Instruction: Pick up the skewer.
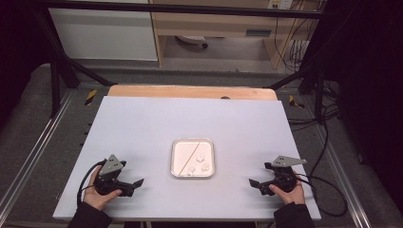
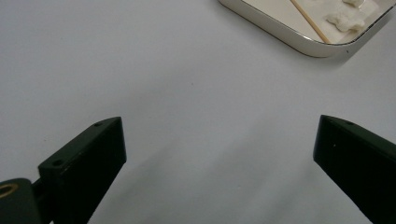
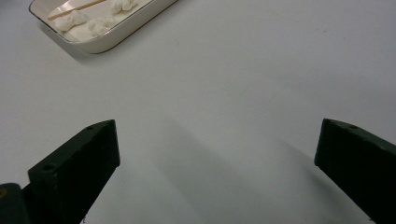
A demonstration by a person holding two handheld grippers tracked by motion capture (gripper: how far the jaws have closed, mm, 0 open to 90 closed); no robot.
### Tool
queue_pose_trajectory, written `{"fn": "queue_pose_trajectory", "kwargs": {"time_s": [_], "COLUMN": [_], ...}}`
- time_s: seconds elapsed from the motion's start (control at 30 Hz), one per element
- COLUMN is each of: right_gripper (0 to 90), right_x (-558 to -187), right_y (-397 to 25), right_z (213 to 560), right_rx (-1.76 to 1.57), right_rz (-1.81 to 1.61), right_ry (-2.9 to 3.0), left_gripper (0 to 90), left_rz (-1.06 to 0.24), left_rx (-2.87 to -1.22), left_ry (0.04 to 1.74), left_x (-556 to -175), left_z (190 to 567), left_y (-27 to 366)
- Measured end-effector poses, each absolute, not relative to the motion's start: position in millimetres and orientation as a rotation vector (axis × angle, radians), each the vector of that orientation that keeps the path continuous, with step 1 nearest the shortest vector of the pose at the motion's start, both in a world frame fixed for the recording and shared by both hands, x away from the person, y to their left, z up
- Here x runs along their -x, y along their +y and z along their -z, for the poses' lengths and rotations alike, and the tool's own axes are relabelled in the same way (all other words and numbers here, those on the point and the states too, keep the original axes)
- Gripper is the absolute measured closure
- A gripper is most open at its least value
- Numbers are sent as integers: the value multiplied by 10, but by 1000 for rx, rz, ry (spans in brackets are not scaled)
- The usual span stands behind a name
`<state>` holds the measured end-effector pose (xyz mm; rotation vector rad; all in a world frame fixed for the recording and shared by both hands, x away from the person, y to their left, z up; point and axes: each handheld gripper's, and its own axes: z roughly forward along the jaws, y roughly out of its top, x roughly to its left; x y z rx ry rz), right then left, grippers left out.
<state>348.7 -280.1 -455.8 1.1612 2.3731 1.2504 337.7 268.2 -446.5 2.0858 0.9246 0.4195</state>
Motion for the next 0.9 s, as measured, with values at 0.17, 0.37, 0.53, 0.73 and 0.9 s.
{"fn": "queue_pose_trajectory", "kwargs": {"time_s": [0.17,0.37,0.53,0.73,0.9], "right_gripper": [7,7,7,7,7], "right_x": [-3486,-3484,-3485,-3487,-3486], "right_y": [-2798,-2805,-2810,-2808,-2809], "right_z": [4558,4550,4544,4543,4542], "right_rx": [-1162,-1163,-1164,-1170,-1170], "right_rz": [-1256,-1262,-1261,-1264,-1261], "right_ry": [2373,2364,2364,2360,2358], "left_gripper": [27,29,28,28,29], "left_rz": [-421,-424,-426,-436,-443], "left_rx": [-2085,-2080,-2090,-2096,-2096], "left_ry": [927,930,935,927,926], "left_x": [-3379,-3380,-3385,-3381,-3384], "left_z": [4458,4431,4415,4370,4311], "left_y": [2682,2675,2639,2593,2536]}}
